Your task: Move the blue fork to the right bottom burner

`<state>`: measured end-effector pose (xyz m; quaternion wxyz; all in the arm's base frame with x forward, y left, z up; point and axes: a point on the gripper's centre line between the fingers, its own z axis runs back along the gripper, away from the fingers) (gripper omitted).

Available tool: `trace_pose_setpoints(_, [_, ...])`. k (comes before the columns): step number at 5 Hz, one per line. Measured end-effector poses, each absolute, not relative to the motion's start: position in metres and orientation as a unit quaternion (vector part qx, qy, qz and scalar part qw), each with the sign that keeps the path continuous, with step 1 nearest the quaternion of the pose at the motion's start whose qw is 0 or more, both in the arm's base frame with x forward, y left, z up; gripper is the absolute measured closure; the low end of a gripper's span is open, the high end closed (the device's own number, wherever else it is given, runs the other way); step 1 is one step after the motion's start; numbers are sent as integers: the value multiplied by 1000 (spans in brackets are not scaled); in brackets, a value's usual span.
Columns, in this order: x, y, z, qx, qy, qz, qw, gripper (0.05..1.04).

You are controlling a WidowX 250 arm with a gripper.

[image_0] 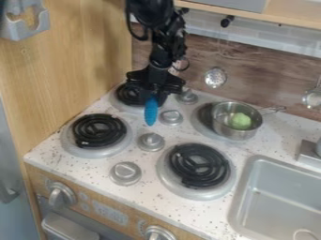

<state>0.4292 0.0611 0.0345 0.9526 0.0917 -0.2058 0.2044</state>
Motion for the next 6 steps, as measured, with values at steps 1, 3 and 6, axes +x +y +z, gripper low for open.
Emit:
trace_pose_setpoints(1, [411, 44, 36, 61, -200, 159, 965, 749])
trace_pose_setpoints(3, [389, -10, 16, 22, -158, 58, 986, 749])
trace_pose_setpoints(6, [390, -60, -28, 27, -92, -24, 995, 681])
